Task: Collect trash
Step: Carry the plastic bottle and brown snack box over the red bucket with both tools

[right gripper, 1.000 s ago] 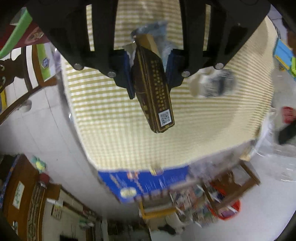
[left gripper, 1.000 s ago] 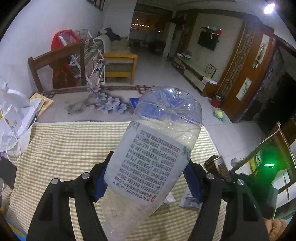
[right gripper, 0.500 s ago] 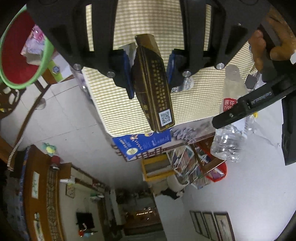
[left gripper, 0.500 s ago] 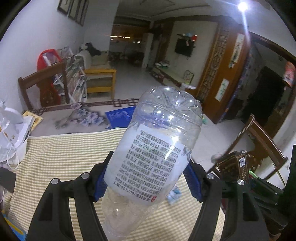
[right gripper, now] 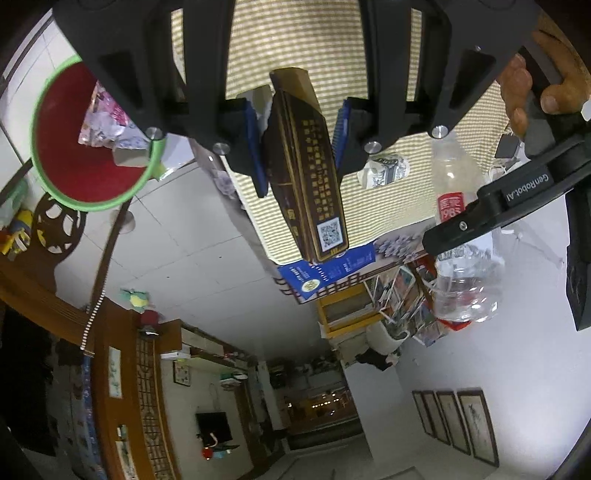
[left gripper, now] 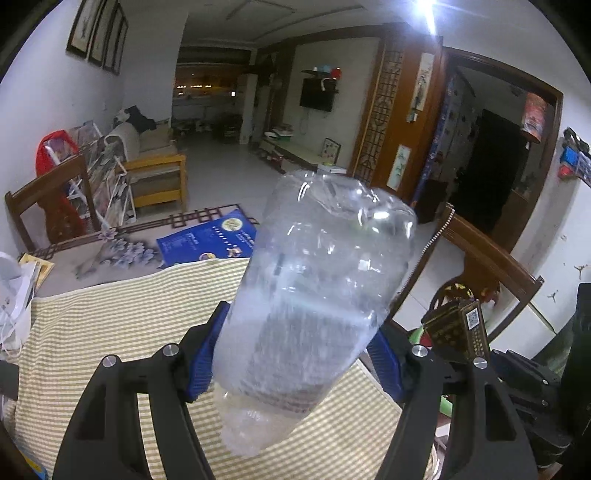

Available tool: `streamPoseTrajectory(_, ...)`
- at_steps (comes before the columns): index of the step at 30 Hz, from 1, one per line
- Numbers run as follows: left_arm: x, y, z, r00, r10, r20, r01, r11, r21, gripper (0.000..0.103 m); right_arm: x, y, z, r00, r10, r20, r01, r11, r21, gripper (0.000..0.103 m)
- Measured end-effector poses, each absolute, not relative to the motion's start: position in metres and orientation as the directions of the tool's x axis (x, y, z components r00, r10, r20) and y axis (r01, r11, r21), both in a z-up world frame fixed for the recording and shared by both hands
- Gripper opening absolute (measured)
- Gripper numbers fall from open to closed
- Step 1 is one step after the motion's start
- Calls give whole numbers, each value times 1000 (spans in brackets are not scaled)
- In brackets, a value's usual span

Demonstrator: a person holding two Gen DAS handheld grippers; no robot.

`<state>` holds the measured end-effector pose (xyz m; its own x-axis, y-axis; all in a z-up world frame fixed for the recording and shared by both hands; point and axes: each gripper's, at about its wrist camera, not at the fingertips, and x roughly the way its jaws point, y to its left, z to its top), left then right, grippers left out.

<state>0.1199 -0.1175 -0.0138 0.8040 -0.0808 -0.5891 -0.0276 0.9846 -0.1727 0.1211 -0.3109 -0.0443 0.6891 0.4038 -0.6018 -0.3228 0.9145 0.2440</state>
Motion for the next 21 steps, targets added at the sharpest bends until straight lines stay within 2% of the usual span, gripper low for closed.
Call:
streamPoseTrajectory(2,120,-124,-15,800,-83,-594,-20,986,-165,59,120,-319,-45,692,402,-600,-315,915,250,33)
streamPoseTrajectory(11,123,-146,-32,759,-113,-642,-22,980,-198,58,117,-351,-51,687,396,-610,-297,918,261,33)
streamPoseTrajectory(21,122,-168,-30,763,-96,-639,-25,984,-177,58,118,-367,-53,683,409,-606,-303,913,274,33)
